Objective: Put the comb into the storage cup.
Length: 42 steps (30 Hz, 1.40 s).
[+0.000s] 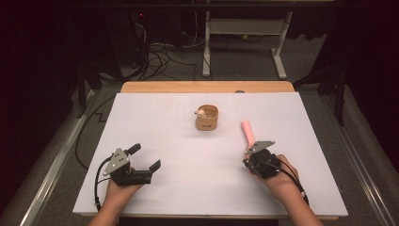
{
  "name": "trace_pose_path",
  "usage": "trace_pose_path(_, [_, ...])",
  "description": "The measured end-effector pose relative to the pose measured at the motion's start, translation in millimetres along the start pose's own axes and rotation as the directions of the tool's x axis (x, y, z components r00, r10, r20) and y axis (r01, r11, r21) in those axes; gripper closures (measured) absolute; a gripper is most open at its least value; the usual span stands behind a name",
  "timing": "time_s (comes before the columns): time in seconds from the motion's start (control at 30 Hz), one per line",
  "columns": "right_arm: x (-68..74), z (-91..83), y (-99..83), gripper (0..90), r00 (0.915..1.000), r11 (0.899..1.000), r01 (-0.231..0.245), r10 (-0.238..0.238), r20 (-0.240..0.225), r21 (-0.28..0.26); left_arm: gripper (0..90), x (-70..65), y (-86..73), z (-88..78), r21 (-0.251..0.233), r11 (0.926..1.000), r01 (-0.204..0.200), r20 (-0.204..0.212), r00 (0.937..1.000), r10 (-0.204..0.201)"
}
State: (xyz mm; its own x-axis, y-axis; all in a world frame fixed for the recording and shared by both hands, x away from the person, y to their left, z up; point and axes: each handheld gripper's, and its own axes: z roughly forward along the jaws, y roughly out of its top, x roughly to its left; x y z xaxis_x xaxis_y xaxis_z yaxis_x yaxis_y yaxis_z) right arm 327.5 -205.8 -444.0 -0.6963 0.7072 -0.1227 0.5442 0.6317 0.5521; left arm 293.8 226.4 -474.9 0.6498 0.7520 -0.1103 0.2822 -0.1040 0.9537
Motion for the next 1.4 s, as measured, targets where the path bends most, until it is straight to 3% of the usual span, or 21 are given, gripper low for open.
trace_pose_path(0.23, [-7.1, -7.5, -17.6, 90.0, 0.9984, 0.997, -0.057, 0.057, 0.0, -0.051, 0.0, 0.6, -0.3, 0.2, 0.007, 0.9998, -0.02, -0.023, 0.9995, 0.02])
trace_pose_path(0.37, [-13.0, -12.5, -30.9, 90.0, 0.9949, 0.992, -0.095, 0.097, 0.027, -0.089, 0.0, 3.0, -0.1, -0.1, 0.019, 0.9995, -0.024, -0.04, 0.9989, 0.025])
trace_pose_path(0.53, [-18.9, -17.2, -38.5, 90.0, 0.9921, 0.99, -0.099, 0.106, 0.067, -0.099, 0.0, 5.3, -0.3, 0.0, 0.036, 0.999, -0.025, -0.047, 0.9985, 0.027])
trace_pose_path(0.67, [-20.8, -18.5, -40.4, 90.0, 0.991, 0.989, -0.107, 0.115, 0.068, -0.103, 0.0, 6.0, -0.2, 0.4, 0.054, 0.9982, -0.026, -0.056, 0.998, 0.029])
trace_pose_path(0.77, [-19.6, -21.2, -41.2, 90.0, 0.9916, 0.984, -0.114, 0.121, 0.045, -0.135, 0.0, 5.8, 0.3, 0.7, 0.058, 0.9978, -0.033, -0.059, 0.9976, 0.036])
trace_pose_path(0.93, [-16.7, -23.6, -41.7, 89.2, 0.9863, 0.957, -0.164, 0.163, -0.026, -0.24, 0.0, 7.4, 1.0, 1.4, 0.078, 0.9964, -0.031, -0.053, 0.998, 0.035])
trace_pose_path(0.97, [-16.7, -23.6, -41.7, 89.2, 0.9863, 0.957, -0.164, 0.163, -0.026, -0.24, 0.0, 7.7, 1.2, 1.5, 0.082, 0.9961, -0.032, -0.052, 0.998, 0.036])
trace_pose_path(1.03, [-15.0, -23.8, -41.0, 84.9, 0.9841, 0.942, -0.177, 0.171, -0.047, -0.283, 0.0, 7.7, 1.4, 1.4, 0.081, 0.9962, -0.03, -0.049, 0.9982, 0.034])
trace_pose_path(1.07, [-13.0, -23.4, -40.0, 83.0, 0.9803, 0.927, -0.197, 0.187, -0.065, -0.319, 0.0, 7.3, 1.4, 1.4, 0.081, 0.9963, -0.028, -0.044, 0.9985, 0.031])
trace_pose_path(1.1, [-13.0, -23.4, -40.0, 83.0, 0.9803, 0.927, -0.197, 0.187, -0.065, -0.319, 0.0, 7.3, 1.4, 1.4, 0.081, 0.9963, -0.028, -0.044, 0.9985, 0.031])
trace_pose_path(1.13, [-10.9, -22.0, -39.5, 79.4, 0.9779, 0.912, -0.209, 0.19, -0.087, -0.352, 0.0, 7.2, 1.3, 1.4, 0.085, 0.996, -0.028, -0.039, 0.9988, 0.031])
trace_pose_path(1.17, [-10.9, -22.0, -39.5, 79.4, 0.9779, 0.912, -0.209, 0.19, -0.087, -0.352, 0.0, 7.2, 1.3, 1.4, 0.085, 0.996, -0.028, -0.039, 0.9988, 0.031])
trace_pose_path(1.23, [-7.6, -18.7, -39.6, 72.4, 0.9698, 0.891, -0.242, 0.211, -0.123, -0.384, 0.0, 6.2, 1.4, 1.1, 0.08, 0.9962, -0.033, -0.033, 0.9988, 0.036])
trace_pose_path(1.37, [-3.9, -16.0, -38.6, 63.0, 0.9691, 0.884, -0.246, 0.214, -0.122, -0.397, 0.0, 4.9, 1.9, 0.3, 0.069, 0.9969, -0.039, -0.044, 0.9981, 0.042])
trace_pose_path(1.4, [-3.5, -15.2, -38.3, 57.5, 0.9651, 0.876, -0.261, 0.227, -0.131, -0.405, 0.0, 4.8, 2.4, -0.5, 0.063, 0.9974, -0.035, -0.043, 0.9984, 0.037])
